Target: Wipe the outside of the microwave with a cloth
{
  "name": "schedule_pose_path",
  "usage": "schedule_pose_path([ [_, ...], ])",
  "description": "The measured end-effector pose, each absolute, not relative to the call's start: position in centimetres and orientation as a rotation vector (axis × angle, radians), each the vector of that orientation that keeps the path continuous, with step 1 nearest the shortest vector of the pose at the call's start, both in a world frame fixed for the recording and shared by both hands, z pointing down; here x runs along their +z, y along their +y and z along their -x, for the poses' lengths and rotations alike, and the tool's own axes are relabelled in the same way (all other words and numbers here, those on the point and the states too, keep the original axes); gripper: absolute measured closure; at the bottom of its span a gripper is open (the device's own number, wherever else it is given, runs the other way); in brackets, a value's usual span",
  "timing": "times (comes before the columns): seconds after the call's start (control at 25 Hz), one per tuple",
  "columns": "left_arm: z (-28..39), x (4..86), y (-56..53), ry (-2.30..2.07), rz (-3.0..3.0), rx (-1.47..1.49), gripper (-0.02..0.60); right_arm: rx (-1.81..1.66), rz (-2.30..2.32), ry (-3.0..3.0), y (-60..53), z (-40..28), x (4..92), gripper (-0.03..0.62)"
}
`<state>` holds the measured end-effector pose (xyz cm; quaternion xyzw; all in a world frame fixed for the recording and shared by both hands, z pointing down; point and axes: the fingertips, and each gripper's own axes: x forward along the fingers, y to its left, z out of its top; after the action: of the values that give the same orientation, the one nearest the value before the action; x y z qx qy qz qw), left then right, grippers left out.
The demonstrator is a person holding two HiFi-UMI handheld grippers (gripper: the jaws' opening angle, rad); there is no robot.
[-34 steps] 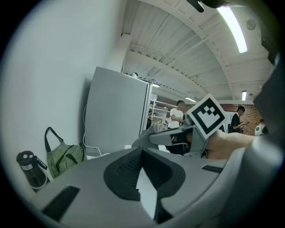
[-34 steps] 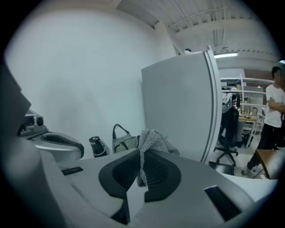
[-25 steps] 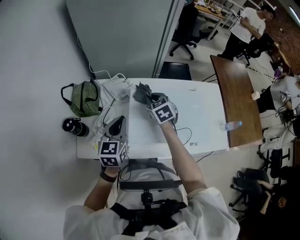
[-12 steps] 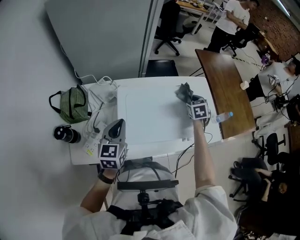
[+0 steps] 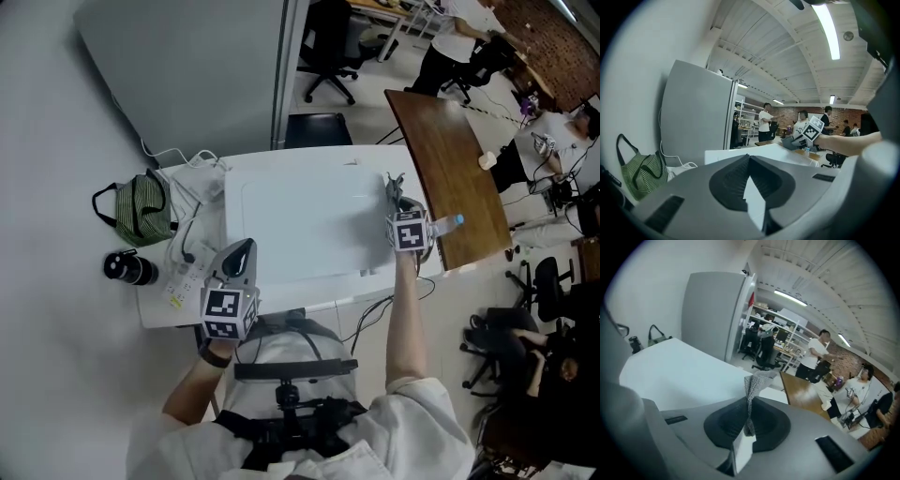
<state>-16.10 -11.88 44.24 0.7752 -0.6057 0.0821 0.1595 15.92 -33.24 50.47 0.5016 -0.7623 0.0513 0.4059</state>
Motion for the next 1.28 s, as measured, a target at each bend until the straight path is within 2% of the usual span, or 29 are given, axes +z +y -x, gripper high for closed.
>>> schedule_pose_path([
  [0.48,23.0,45.0,-8.5,-1.864,-2.035,0.133,0.56,0.129,-0.709,-2.315,-21.2,12.5,50.3,0.579],
  [0.76,26.4,45.1,-6.2,-1.932,-1.983,0.124,0.56,0.341,-0.432,-2.564,-12.6,23.0,49.1,0.579],
  [0.88,27.5,45.6,-5.5,-1.931,-1.959,0.111,0.56,0.429,-0.41,-2.642,-10.6,24.4,48.1,0.579],
  [1.0,27.4,46.0,-5.3,-1.906,-1.97,0.121,0.56,0.397,-0.507,-2.609,-11.2,22.7,48.8,0.577],
  [1.28,24.3,46.7,-6.2,-1.84,-2.048,0.175,0.56,0.278,-0.903,-2.406,-15.9,10.2,50.7,0.577],
])
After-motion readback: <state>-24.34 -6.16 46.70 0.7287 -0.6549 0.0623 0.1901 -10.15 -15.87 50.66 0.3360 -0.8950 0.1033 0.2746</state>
